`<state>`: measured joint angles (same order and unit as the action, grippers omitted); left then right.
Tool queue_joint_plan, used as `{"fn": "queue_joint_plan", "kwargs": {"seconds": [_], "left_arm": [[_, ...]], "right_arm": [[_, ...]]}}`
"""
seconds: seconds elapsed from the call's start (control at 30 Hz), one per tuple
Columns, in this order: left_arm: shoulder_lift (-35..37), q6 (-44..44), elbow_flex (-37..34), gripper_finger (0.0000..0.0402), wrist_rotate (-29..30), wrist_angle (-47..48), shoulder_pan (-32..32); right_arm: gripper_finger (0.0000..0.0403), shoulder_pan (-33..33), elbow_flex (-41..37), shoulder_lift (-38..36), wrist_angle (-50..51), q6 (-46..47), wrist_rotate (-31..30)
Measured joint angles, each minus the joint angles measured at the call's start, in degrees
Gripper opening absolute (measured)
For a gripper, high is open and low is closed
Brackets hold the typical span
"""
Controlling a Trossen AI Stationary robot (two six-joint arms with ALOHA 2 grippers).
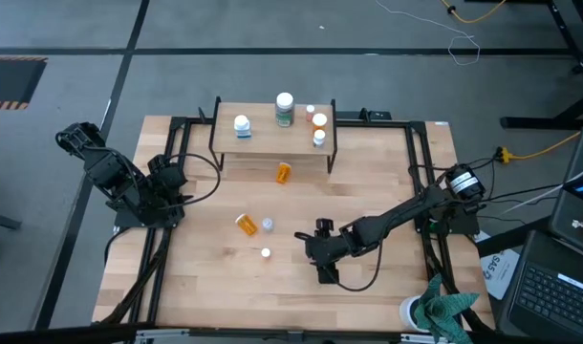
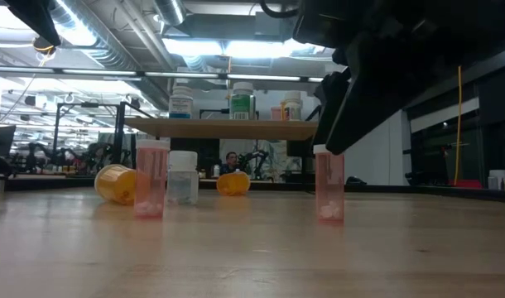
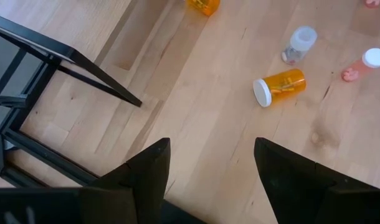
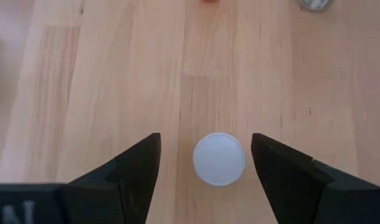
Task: Pick and place medicine bottles onto shelf by color
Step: Put the right pink pill bottle on the shelf
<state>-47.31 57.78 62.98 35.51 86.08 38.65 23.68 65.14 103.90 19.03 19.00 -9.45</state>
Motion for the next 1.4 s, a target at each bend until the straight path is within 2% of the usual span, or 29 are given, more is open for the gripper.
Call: {"fn": "queue_joint_plan", "kwargs": {"seconds": [0.17,0.97,1.1,1.4], "left_arm": [[0.0,0.0,0.0,0.0228,0.0,0.0,0.0],[0.0,0.1,0.0,0.0228,0.0,0.0,0.0],[0.0,0.1,0.0,0.0228,0.0,0.0,0.0],[0.0,0.1,0.0,0.0228,0.0,0.0,0.0]], "right_arm": [[0.0252,0.0,0.0,0.0,0.2,-0.2,-4.0],[0.0250,-0.3,0.0,2.3,1.1,0.1,-3.0],[0.0222,-0.2,0.0,2.3,0.7,0.3,-2.4],[0.0116,-0.2,0.0,2.3,-0.1,0.2,-2.4]]}}
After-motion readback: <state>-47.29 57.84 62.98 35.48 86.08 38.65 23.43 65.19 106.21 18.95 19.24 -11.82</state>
